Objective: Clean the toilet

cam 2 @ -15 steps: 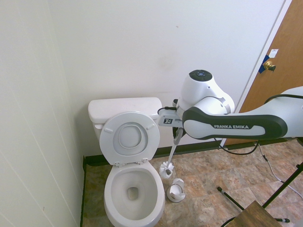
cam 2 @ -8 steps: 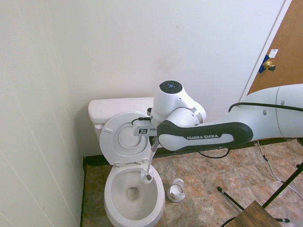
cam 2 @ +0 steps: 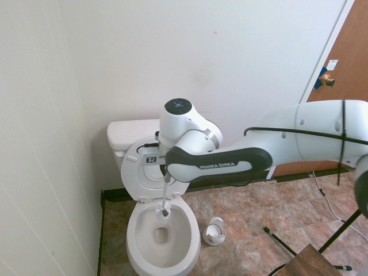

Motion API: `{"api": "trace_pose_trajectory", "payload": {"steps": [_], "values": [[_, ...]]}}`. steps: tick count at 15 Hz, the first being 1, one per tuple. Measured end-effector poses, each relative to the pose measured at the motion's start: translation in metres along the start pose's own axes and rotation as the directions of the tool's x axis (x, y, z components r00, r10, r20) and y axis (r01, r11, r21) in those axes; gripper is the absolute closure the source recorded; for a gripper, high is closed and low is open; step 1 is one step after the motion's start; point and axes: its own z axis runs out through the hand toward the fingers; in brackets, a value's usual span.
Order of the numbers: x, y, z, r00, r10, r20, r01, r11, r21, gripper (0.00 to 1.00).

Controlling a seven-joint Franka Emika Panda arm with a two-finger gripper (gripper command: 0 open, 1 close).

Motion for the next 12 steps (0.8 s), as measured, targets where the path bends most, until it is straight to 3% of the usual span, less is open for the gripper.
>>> {"api": "trace_pose_trajectory", "payload": {"steps": [5,9,12], "values": [[-0.021,-0.058,0.095,1.000,-0.002,0.013,0.003,0.997,-0.077,1.00],[-0.023,-0.077,0.176,0.999,0.028,0.020,-0.025,0.993,-0.118,1.00],[-0.016,-0.085,0.207,0.999,0.052,0.015,-0.050,0.992,-0.119,1.00]]}}
